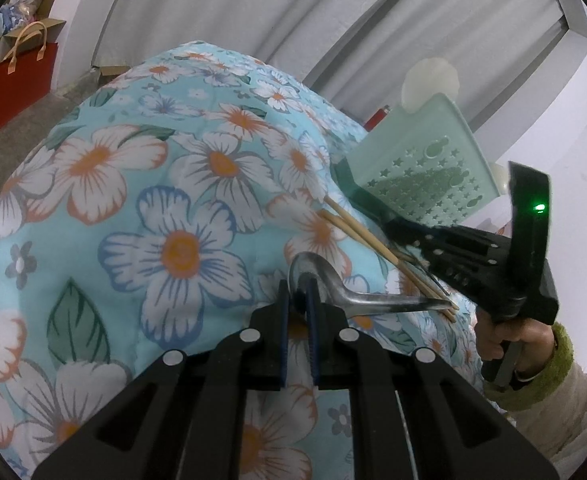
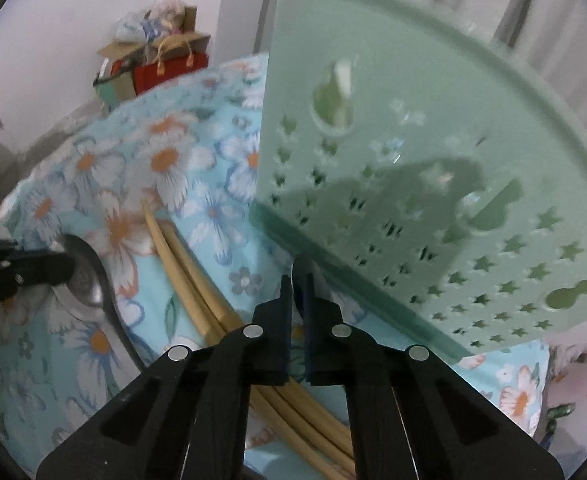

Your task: Organize utensils

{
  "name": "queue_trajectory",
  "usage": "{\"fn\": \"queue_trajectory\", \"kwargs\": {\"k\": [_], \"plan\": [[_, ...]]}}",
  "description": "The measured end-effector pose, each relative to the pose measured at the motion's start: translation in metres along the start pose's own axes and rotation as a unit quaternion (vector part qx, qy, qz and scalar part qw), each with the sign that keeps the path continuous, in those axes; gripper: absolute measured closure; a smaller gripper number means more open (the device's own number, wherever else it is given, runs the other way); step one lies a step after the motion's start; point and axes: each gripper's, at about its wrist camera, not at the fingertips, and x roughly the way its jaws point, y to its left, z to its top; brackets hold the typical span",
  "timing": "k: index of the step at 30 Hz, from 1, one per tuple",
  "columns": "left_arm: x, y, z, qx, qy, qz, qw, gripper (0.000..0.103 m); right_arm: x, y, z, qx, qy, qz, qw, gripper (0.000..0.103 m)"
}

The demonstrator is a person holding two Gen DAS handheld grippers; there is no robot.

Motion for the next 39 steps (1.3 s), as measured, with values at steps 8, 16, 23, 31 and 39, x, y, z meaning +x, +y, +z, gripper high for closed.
{"fn": "queue_trajectory", "kwargs": {"k": [8, 16, 23, 31, 39], "plan": [[-0.001, -0.004, -0.002, 0.005, -0.011, 0.005, 0.9999, 0.097, -0.055, -0.019, 0.005, 0.061, -0.085, 0.006, 0.995, 0.103], [-0.011, -0.012, 0.000, 0.020, -0.048, 0.007, 0.9986, 0.100, -0.114, -0.058, -0.006, 0.166, -0.183, 0.040, 0.968, 0.103], [-0.041, -0.025, 0.015, 0.033, -0.095, 0.013, 0.9949, 0.102, -0.155, -0.081, -0.018, 0.212, -0.254, 0.037, 0.943, 0.103], [-0.102, -0.089, 0.071, 0.128, -0.207, 0.009, 0.9700, 0.102, -0.168, -0.087, -0.033, 0.236, -0.289, 0.059, 0.926, 0.103], [-0.102, -0.169, 0.119, 0.280, -0.271, 0.082, 0.9175, 0.102, -0.171, -0.089, -0.045, 0.248, -0.302, 0.073, 0.917, 0.103]]}}
